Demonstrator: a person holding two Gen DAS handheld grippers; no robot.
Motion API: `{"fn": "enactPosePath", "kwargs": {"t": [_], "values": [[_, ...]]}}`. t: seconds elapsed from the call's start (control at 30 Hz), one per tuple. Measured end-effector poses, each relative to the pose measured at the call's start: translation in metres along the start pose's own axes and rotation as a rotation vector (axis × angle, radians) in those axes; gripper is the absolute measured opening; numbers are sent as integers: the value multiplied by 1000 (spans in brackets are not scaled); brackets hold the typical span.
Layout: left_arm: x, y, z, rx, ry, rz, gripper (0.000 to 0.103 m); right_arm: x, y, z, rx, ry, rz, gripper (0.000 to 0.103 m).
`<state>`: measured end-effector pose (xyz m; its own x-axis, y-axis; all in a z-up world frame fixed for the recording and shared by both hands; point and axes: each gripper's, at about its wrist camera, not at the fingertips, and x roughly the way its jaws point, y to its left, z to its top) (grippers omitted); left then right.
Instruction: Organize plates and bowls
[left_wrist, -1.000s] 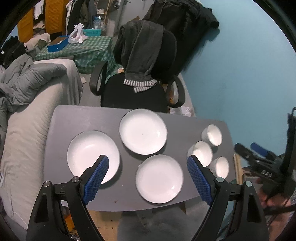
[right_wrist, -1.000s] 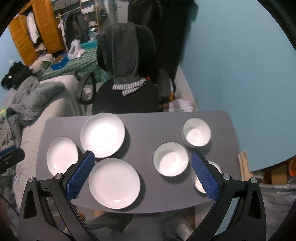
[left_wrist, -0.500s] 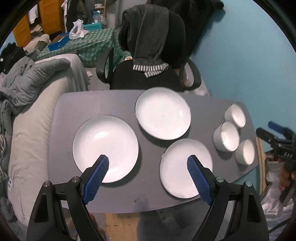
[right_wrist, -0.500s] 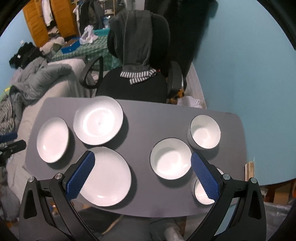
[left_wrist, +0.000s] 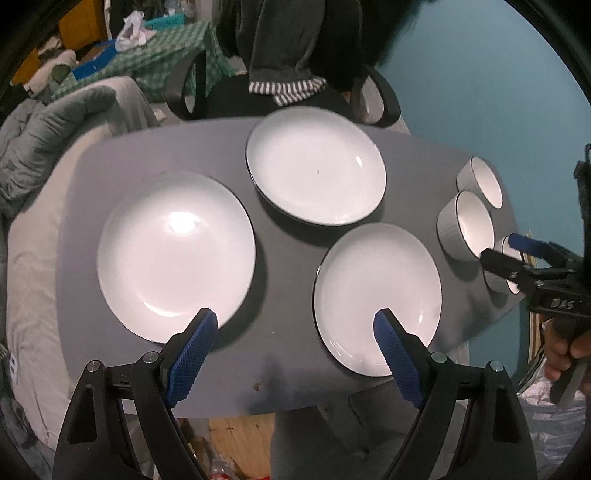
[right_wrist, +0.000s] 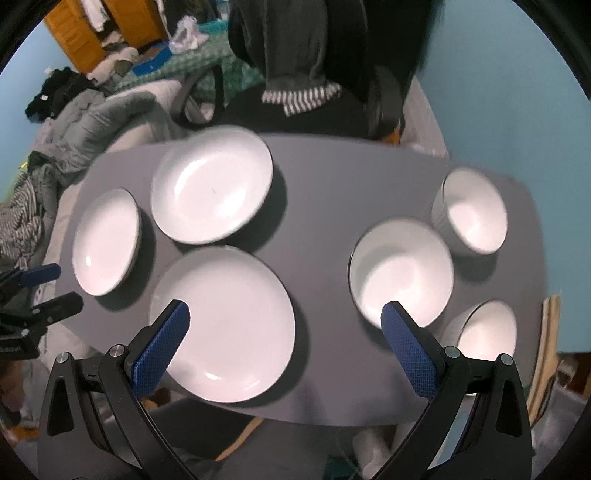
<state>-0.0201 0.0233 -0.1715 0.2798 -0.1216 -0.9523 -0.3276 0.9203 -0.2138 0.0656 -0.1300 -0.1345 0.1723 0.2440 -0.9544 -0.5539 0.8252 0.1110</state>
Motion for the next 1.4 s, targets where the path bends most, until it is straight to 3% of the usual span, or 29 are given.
{"fn": "enactPosePath", "kwargs": {"t": [0.23, 0.63, 0.97, 1.23, 1.3, 1.4], "values": [[29, 0, -8, -14, 59, -8, 88, 36, -6, -21, 39, 95, -21, 102], [65, -10, -12, 13, 106, -11, 88, 66, -11, -42, 51, 137, -12, 102], [82, -11, -19, 6, 134, -19, 88, 83, -11, -46, 42, 194, 7, 94], [92, -6, -7, -30, 166, -31, 88, 95, -11, -40, 38, 229, 57, 73], [94, -5, -5, -34, 168, -33, 88, 98, -12, -38, 32, 233, 71, 63], [99, -4, -2, -52, 176, -44, 87, 100, -12, -36, 17, 238, 82, 58]]}}
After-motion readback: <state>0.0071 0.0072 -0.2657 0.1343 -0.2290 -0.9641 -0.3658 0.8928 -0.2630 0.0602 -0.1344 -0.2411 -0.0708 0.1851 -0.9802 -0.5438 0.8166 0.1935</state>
